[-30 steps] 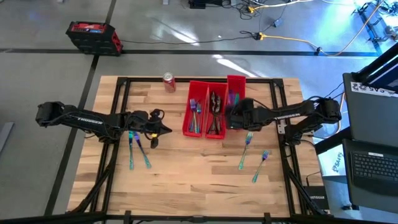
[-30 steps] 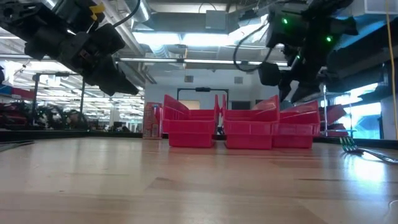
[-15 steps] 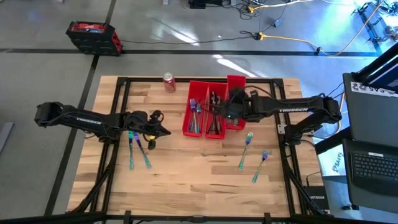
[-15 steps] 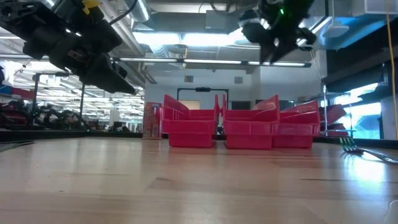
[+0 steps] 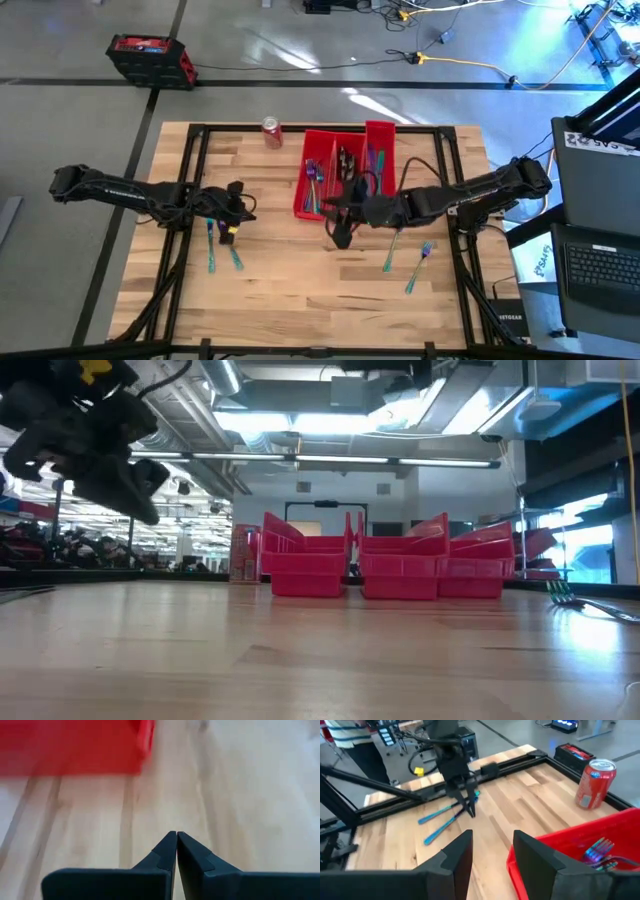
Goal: Sort silverware
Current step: Put the right purple table knife into the right red bin
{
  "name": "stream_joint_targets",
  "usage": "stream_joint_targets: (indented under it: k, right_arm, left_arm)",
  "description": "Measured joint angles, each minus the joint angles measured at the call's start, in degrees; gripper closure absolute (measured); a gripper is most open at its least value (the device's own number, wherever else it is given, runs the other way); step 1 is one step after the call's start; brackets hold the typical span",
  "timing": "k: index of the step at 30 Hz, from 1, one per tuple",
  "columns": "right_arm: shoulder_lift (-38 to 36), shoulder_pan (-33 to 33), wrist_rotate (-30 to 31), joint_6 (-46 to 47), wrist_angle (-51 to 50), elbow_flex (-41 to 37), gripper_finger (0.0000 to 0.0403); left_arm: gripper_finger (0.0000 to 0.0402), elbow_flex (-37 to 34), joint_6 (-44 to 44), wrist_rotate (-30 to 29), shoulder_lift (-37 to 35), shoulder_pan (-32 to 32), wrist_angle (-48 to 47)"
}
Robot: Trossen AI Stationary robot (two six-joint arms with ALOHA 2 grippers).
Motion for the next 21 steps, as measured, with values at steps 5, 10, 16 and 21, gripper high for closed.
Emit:
stream_joint_targets:
  k: [5, 10, 16, 21]
  right_arm:
    - [0.4, 0.9, 0.6, 1.8, 2.5, -1.8, 0.0276]
    - [3.9, 0.9, 0.3, 3.4, 4.6, -2.0, 0.0276]
    - [9.4, 0.9, -10.8, 4.7, 14.4, -2.0, 0.0276]
    - [13.2, 1.8, -12.1, 3.4, 20.7, -2.0, 0.0276]
  left_arm:
    - [0.0402, 4.5, -16.3, -5.2, 1.8, -2.4, -4.4]
    - [0.0402, 10.3, -30.3, -5.8, 5.1, -4.6, -15.4]
    - [0.0402, 14.0, -41.5, -7.2, 9.8, -8.3, -26.0]
    - [0.0402, 14.1, -50.5, -9.5, 14.4, -13.7, -29.8]
